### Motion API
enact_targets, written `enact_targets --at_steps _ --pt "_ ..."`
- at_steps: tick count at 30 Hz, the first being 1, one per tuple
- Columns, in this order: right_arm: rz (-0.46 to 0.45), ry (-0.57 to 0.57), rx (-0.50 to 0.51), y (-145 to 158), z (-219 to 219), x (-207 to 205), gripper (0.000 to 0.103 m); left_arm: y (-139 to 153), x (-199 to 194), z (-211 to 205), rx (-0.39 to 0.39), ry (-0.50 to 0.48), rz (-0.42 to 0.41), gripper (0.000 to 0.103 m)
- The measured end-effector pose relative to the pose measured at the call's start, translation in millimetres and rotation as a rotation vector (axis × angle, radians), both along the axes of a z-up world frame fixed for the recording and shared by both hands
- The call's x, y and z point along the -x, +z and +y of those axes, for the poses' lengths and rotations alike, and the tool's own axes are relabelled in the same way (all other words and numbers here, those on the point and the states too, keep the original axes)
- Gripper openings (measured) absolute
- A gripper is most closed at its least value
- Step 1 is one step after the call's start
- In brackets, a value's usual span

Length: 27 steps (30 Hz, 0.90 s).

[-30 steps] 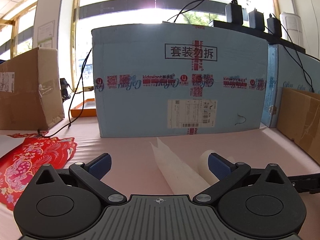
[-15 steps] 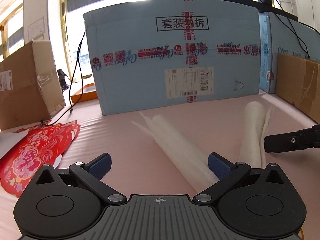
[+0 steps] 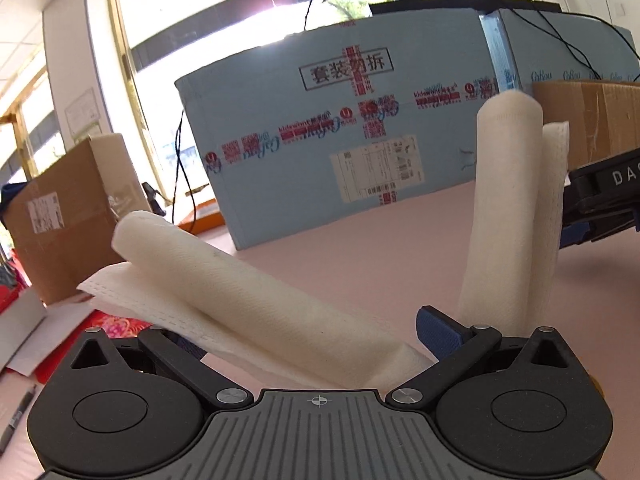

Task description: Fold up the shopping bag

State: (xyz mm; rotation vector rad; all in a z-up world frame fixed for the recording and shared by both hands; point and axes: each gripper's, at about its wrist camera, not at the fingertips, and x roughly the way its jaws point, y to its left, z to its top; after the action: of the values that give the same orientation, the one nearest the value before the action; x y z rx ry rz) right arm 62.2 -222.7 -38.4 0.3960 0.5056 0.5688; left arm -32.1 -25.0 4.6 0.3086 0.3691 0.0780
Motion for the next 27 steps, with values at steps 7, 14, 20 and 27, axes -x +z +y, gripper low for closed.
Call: enact_targets --at_steps 7,14,20,27 --pt "-0.022 -0.042 -0.010 2 -4 3 0.074 3 -11 -7 -0.061 0.013 -0.034 0.103" --pt "-0.112 -0.080 -0.034 10 -8 16 0.075 -16 -19 -5 -0.097 0.018 0.102 0.103" --pt "-0.266 -0.051 -0.047 20 -6 34 0.082 -26 -21 -14 -0.137 0.006 0.137 0.103" --pt "-0.437 -0.011 -0.123 30 -13 57 0.084 -28 -30 -22 -0.137 0.007 0.142 0.103"
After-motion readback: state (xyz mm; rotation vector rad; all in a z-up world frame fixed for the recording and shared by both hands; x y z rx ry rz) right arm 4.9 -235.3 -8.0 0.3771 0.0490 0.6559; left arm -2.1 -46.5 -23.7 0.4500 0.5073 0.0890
